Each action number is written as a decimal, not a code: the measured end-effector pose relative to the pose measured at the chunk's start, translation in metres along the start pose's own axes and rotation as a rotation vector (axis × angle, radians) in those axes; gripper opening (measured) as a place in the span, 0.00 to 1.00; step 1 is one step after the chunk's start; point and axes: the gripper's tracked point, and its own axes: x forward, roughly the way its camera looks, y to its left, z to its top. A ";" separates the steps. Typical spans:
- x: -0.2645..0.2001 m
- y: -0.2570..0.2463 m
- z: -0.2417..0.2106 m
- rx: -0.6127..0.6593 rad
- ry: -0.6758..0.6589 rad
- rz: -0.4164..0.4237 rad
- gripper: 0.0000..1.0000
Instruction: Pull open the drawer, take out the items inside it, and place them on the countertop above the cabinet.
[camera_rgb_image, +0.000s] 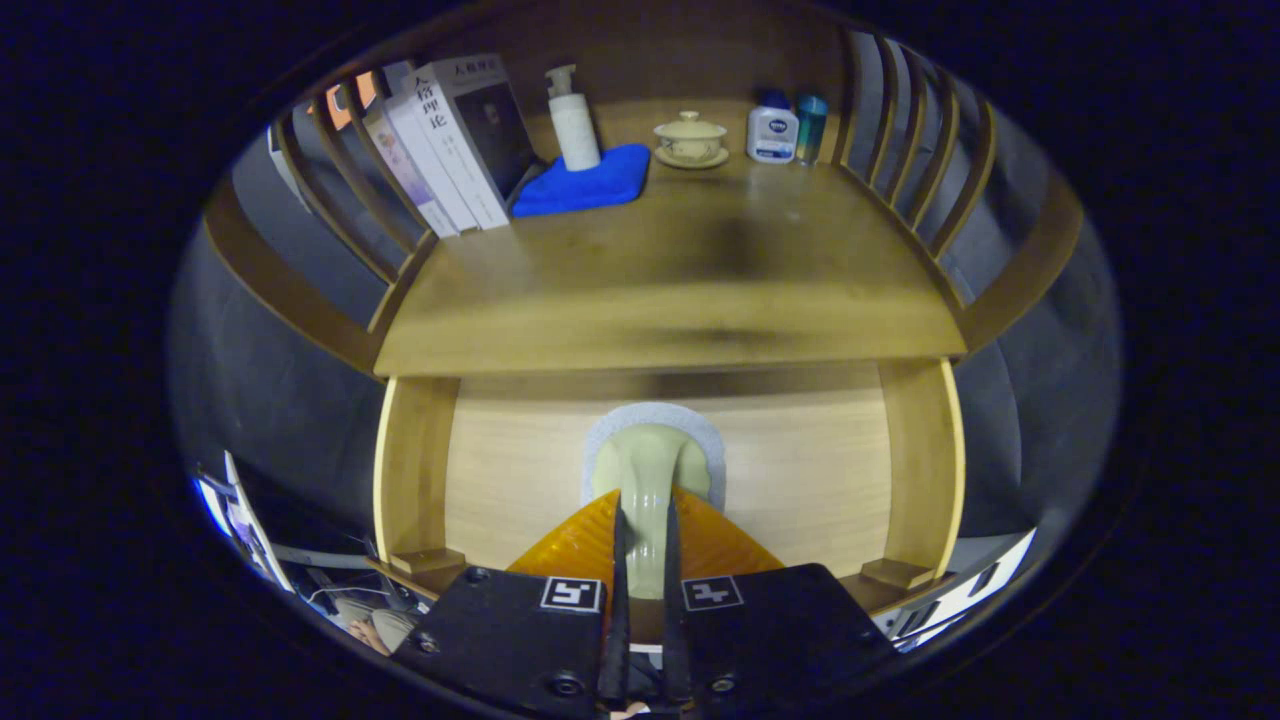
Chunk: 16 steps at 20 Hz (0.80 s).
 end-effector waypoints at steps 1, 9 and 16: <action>-0.005 0.000 0.014 -0.004 -0.010 -0.010 0.16; 0.005 -0.003 0.094 -0.018 0.010 -0.054 0.16; 0.043 -0.004 0.144 -0.014 0.026 -0.061 0.16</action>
